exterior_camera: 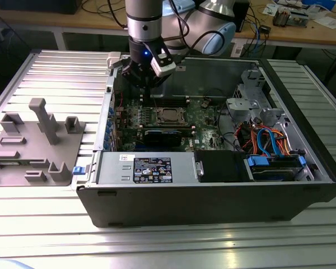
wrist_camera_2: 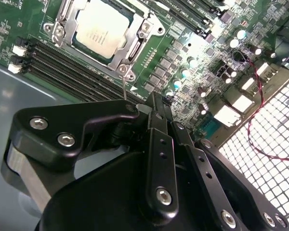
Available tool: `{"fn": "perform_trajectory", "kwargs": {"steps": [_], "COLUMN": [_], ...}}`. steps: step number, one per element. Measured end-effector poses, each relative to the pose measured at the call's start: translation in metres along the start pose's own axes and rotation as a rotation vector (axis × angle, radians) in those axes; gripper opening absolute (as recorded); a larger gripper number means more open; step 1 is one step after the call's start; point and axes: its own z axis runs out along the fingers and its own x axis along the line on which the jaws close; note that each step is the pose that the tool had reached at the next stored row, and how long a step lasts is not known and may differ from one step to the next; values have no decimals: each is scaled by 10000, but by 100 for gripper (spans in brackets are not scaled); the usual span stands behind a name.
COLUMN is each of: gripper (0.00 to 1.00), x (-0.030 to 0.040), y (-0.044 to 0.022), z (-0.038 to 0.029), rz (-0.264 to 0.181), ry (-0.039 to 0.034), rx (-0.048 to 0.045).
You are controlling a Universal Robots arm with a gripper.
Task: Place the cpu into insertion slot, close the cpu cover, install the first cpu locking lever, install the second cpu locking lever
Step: 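Install the first cpu locking lever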
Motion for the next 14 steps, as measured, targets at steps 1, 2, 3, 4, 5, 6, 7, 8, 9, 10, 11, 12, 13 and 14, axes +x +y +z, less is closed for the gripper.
{"fn": "perform_trajectory", "kwargs": {"steps": [1,2,3,4,5,6,7,8,9,10,11,12,13,14], "gripper": [11,11,11,11,11,11,11,11,11,11,11,11,11,11], "x": [-1,-1,-1,-2,-2,-2,-2,-2,-2,-3,-3,-4,-4,-4], "y": [14,21,26,36,41,45,49,53,61,68,73,77,78,79], "z": [0,0,0,0,0,0,0,0,0,-1,-3,-7,-8,-12], "rz": [-6,-9,-9,-11,-11,-11,-11,-11,-10,-12,-11,-11,-11,-10], "ry": [0,0,0,0,0,0,0,1,0,0,1,-1,-1,-1], "rx": [-1,-1,-1,-1,0,0,0,0,-1,0,0,-1,-2,-2]}}
